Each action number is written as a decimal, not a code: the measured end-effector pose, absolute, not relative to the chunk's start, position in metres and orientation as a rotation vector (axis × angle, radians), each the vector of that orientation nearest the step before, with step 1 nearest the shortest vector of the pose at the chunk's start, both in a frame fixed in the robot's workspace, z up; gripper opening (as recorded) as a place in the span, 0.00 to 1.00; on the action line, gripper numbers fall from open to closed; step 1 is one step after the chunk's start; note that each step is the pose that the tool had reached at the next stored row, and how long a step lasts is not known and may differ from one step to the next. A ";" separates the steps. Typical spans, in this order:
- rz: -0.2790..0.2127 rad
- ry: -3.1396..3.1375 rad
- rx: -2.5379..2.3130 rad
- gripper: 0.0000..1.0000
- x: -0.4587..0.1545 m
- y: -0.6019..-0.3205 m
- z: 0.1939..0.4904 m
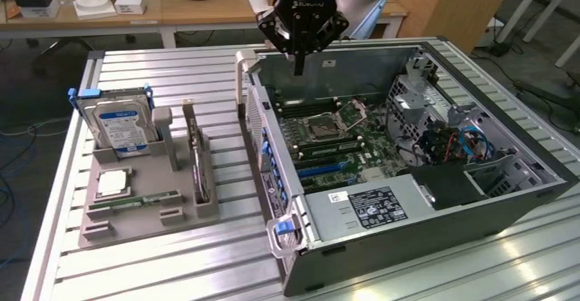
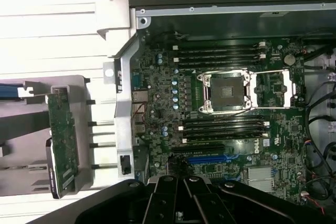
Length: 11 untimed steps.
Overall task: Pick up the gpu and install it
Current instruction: 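Reach for the gpu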
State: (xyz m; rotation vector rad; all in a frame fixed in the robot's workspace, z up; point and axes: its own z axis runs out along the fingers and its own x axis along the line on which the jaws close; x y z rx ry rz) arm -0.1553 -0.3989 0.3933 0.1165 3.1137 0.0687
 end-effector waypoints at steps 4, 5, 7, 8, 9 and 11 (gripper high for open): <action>0.069 3.114 0.117 0.10 -0.161 -0.399 0.393; 0.069 3.114 0.117 0.10 -0.163 -0.399 0.393; 0.069 3.114 0.117 0.10 -0.166 -0.399 0.393; 0.069 3.114 0.117 0.10 -0.167 -0.399 0.393; 0.069 3.114 0.117 0.10 -0.169 -0.399 0.393; 0.069 3.114 0.116 0.10 -0.172 -0.399 0.393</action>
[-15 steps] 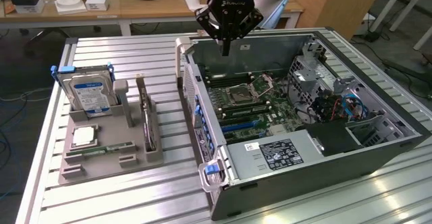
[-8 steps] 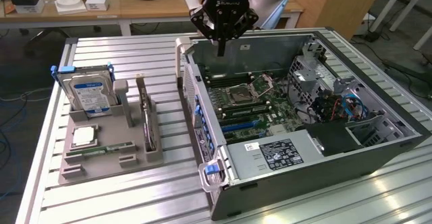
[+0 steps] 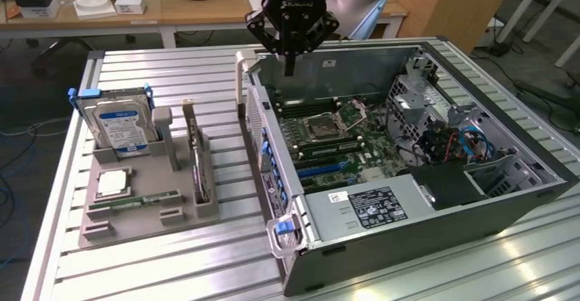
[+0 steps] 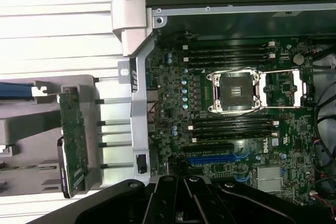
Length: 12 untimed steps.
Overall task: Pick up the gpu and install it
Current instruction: 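Reach for the gpu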
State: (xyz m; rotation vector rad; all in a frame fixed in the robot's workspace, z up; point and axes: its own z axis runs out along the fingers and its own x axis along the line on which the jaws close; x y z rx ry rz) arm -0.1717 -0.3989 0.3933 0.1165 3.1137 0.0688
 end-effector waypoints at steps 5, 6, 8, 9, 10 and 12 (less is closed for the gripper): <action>0.069 3.114 0.117 0.10 -0.179 -0.399 0.393; 0.069 3.114 0.117 0.10 -0.181 -0.399 0.393; 0.069 3.114 0.117 0.10 -0.184 -0.399 0.393; 0.069 3.114 0.117 0.10 -0.185 -0.399 0.393; 0.069 3.114 0.117 0.10 -0.186 -0.399 0.393; 0.069 3.114 0.116 0.10 -0.189 -0.399 0.393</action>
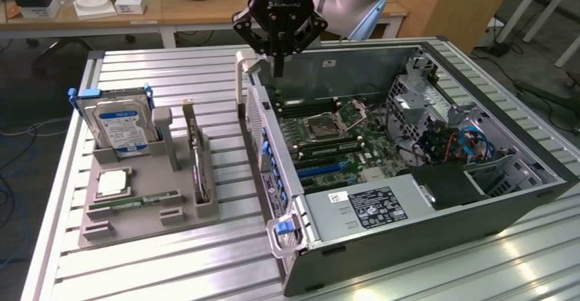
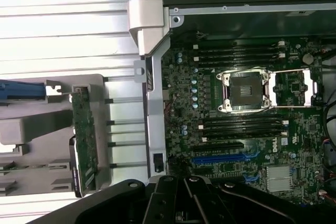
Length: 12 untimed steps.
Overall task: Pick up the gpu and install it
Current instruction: 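Reach for the gpu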
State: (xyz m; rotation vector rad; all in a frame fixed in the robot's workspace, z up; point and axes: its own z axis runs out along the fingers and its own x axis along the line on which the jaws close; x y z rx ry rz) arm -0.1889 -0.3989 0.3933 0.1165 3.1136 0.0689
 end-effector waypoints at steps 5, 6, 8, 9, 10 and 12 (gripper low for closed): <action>0.069 3.114 0.117 0.10 -0.195 -0.399 0.393; 0.069 3.114 0.117 0.10 -0.196 -0.399 0.393; 0.069 3.114 0.117 0.10 -0.197 -0.399 0.393; 0.069 3.114 0.117 0.10 -0.198 -0.399 0.393; 0.069 3.114 0.117 0.10 -0.199 -0.399 0.393; 0.069 3.114 0.117 0.10 -0.201 -0.399 0.393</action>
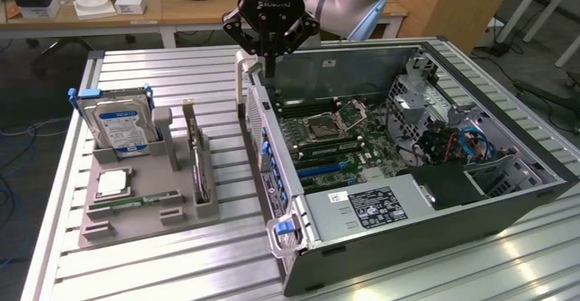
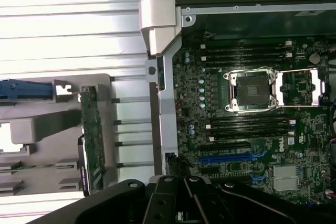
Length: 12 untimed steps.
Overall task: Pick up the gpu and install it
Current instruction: 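Reach for the gpu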
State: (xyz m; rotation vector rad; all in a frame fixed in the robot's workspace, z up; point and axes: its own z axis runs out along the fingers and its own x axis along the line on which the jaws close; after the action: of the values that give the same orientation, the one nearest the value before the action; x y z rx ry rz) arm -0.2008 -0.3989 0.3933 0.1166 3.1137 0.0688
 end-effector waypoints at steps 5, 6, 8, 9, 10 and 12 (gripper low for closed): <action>0.069 3.114 0.117 0.10 -0.204 -0.399 0.393; 0.069 3.114 0.117 0.10 -0.205 -0.399 0.393; 0.069 3.114 0.117 0.10 -0.206 -0.399 0.393; 0.069 3.114 0.117 0.10 -0.207 -0.399 0.393; 0.069 3.114 0.117 0.10 -0.207 -0.399 0.393; 0.069 3.114 0.117 0.10 -0.209 -0.399 0.393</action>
State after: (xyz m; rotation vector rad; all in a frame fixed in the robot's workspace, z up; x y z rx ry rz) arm -0.2094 -0.3989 0.3932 0.1166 3.1137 0.0689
